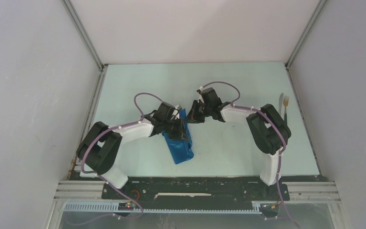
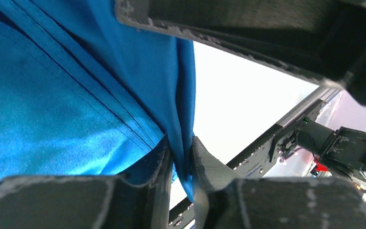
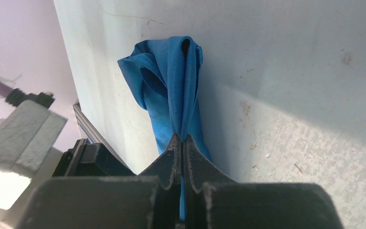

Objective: Fold the napkin into a case and place the utensils inside
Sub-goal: Pick up the 2/3-rectangle-folded napkin from the center of the board, then fold the 2/3-rectangle-folded napkin into a folded napkin.

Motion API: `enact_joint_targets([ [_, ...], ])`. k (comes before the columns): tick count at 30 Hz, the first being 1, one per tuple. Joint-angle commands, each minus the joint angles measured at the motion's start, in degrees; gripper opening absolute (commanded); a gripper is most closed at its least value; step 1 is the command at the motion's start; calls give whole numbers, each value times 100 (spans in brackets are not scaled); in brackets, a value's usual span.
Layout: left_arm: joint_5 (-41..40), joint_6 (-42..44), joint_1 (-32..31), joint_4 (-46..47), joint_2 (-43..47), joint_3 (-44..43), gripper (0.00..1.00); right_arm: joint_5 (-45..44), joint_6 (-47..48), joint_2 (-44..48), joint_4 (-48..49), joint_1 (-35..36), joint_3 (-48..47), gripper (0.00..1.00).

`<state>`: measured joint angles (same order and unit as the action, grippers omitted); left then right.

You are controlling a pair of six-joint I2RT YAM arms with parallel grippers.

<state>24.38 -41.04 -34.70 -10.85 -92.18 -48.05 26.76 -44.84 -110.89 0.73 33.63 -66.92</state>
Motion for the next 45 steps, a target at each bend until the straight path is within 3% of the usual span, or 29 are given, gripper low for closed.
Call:
enact_joint_targets([
  [1, 87, 142, 137, -47, 567, 32, 27, -79, -103, 243, 192, 48, -192, 0],
  [6, 202, 409, 481, -377, 1219, 249, 50, -47, -265, 228, 315, 64, -197, 0],
  [12, -223, 548, 1289, -1076, 2134, 576, 56, -60, -455, 226, 461, 116, -187, 0],
  [13, -462, 385, 1490, -1174, 2247, 675, 56, -58, -482, 226, 489, 124, -181, 0],
  [16, -666, -274, 2116, -848, 2426, 1167, 36, -96, -534, 245, 506, 167, -169, 0],
  [19, -797, -718, 2271, -360, 2185, 1304, 26, -133, -597, 243, 526, 202, -173, 0],
  [23, -1020, -1097, 2309, 170, 1759, 1277, 22, -158, -681, 219, 528, 230, -168, 0],
  [32, -861, -1016, 2362, 500, 481, 918, 15, -387, -894, 230, 579, 345, -177, 0],
  [45, -562, -838, 2346, 561, 78, 727, 16, -708, -1753, 22, 1091, 785, -173, 0],
])
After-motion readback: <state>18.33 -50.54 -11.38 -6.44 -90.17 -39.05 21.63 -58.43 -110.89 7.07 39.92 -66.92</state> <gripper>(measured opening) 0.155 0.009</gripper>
